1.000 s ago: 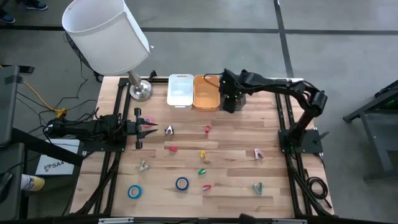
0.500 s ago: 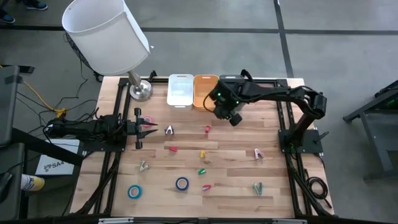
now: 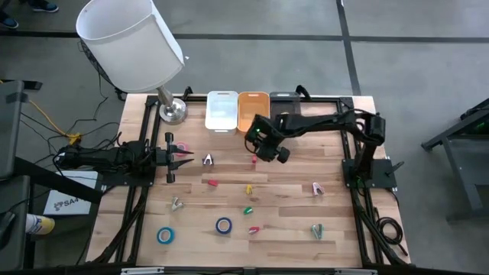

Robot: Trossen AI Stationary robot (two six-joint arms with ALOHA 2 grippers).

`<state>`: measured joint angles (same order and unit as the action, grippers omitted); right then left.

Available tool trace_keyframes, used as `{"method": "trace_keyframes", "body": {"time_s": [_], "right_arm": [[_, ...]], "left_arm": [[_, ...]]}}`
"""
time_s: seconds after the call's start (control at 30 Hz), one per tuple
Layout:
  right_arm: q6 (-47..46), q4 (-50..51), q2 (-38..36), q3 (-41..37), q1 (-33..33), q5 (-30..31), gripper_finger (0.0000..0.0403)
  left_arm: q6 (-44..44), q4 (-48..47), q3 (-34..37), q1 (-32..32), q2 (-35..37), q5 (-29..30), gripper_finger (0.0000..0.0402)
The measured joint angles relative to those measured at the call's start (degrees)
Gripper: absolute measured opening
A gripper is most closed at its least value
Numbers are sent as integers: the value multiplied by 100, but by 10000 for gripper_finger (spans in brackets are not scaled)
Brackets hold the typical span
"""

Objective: Pick and place Stapler, Stapler remover, tape
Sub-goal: Put the top red stapler into the yellow bin

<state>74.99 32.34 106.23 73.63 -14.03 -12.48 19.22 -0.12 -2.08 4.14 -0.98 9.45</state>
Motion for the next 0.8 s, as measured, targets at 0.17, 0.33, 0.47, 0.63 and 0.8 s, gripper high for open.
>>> {"method": "trace_keyframes", "body": {"time_s": [0.17, 0.33, 0.47, 0.63, 0.8], "right_arm": [[6, -217, 279, 0, 51, 48, 162], [-68, -450, 493, 0, 85, 293, 159], [-143, -435, 613, -1, 86, 365, 159], [-146, -458, 699, 0, 94, 358, 158], [-149, -491, 783, 0, 138, 312, 156]], "left_arm": [[0, 0, 1, 0, 1, 0, 96], [0, 0, 0, 0, -1, 1, 96], [0, 0, -1, 0, -1, 0, 96], [0, 0, 1, 0, 0, 0, 96], [0, 0, 1, 0, -1, 0, 96]]}}
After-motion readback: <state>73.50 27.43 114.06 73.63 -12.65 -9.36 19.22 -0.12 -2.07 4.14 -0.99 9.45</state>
